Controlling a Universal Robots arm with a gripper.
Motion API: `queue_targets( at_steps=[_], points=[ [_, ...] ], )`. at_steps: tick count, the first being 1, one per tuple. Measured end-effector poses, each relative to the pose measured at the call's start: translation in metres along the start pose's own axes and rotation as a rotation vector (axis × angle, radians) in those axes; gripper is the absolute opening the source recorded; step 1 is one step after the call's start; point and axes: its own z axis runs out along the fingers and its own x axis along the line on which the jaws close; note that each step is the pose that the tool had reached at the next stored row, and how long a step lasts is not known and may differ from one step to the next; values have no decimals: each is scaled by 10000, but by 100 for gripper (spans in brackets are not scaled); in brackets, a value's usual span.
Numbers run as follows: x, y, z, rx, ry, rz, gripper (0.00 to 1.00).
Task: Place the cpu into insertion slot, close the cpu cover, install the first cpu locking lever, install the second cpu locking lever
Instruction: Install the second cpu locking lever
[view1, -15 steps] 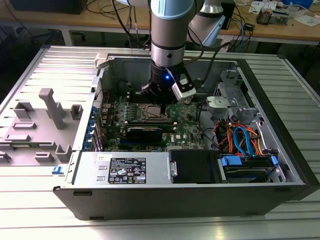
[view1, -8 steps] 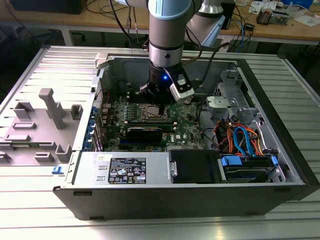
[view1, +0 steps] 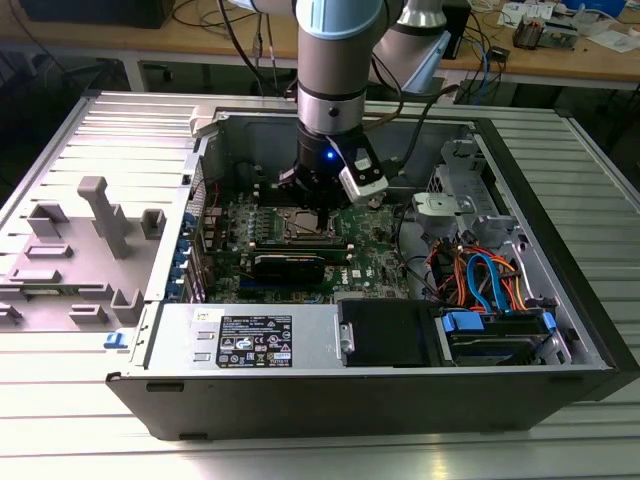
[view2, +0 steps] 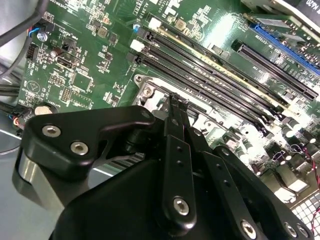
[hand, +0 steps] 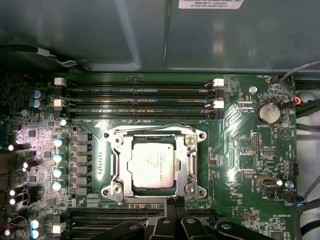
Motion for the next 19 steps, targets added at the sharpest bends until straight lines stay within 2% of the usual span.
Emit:
queue_targets(
  at_steps=[2, 5, 8, 11, 12, 15, 17, 19],
  points=[
    [2, -2, 0, 0, 0, 1, 11],
    [2, -96, 0, -17, 0, 1, 11],
    [40, -102, 20, -48, -1, 2, 11],
    [53, -139, 26, -233, -1, 4, 11],
    [56, -158, 27, -349, -2, 7, 11],
    [96, -161, 25, -522, 30, 12, 11],
    [122, -161, 31, -533, 112, 14, 11],
    [124, -161, 37, -531, 137, 15, 11]
  ],
)
